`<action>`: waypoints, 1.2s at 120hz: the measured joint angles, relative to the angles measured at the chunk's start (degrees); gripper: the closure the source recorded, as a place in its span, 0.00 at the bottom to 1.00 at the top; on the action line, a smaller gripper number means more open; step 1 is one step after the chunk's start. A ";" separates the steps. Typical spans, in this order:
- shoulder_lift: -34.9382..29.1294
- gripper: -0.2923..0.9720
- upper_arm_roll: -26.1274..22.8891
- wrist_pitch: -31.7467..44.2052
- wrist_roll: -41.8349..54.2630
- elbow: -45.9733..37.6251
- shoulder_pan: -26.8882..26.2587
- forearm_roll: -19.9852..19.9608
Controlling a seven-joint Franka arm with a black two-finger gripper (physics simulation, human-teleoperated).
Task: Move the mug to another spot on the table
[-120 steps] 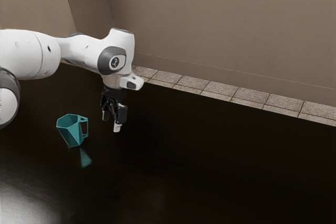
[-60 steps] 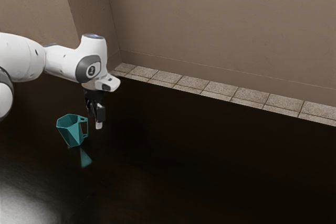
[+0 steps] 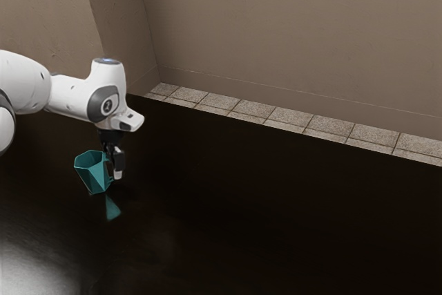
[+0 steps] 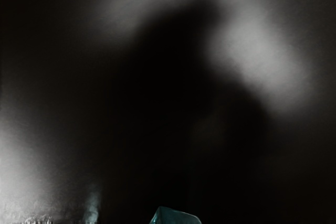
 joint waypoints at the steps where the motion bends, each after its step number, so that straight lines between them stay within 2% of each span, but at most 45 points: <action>1: 0.01 0.27 0.03 0.01 0.04 -0.01 -0.02 -0.02; 29: 0.06 0.44 0.22 0.24 0.68 -0.09 -0.64 -0.29; 69: -0.18 0.56 0.88 -0.99 1.30 0.25 -1.03 0.15; 95: -0.14 0.66 1.16 -1.16 1.41 0.30 -1.81 2.68; 112: -0.14 0.69 1.12 -2.01 0.76 0.35 -2.28 4.00; 127: -0.15 0.74 1.10 -4.27 -0.12 1.13 -2.69 4.61; 144: -0.08 0.78 1.02 -7.38 -2.02 2.00 -4.31 7.20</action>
